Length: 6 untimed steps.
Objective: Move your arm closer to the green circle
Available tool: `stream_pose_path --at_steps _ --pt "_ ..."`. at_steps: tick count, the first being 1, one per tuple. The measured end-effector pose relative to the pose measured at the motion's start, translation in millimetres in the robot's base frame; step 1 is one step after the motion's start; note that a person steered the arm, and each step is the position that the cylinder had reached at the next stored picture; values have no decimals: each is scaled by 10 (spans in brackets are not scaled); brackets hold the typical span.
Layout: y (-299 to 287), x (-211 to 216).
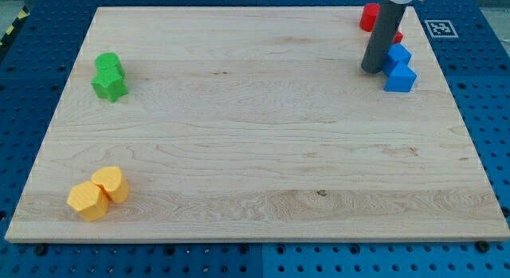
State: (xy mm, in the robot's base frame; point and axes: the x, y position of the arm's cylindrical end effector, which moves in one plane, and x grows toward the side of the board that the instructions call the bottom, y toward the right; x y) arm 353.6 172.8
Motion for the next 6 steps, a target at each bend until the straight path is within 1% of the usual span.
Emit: stream_pose_path --at_steps 1,3,4,5,6 --pt "-652 0" --pt "-2623 -18" --pt "-3433 -255" --pt "-3844 -508" --pt "-3971 -508"
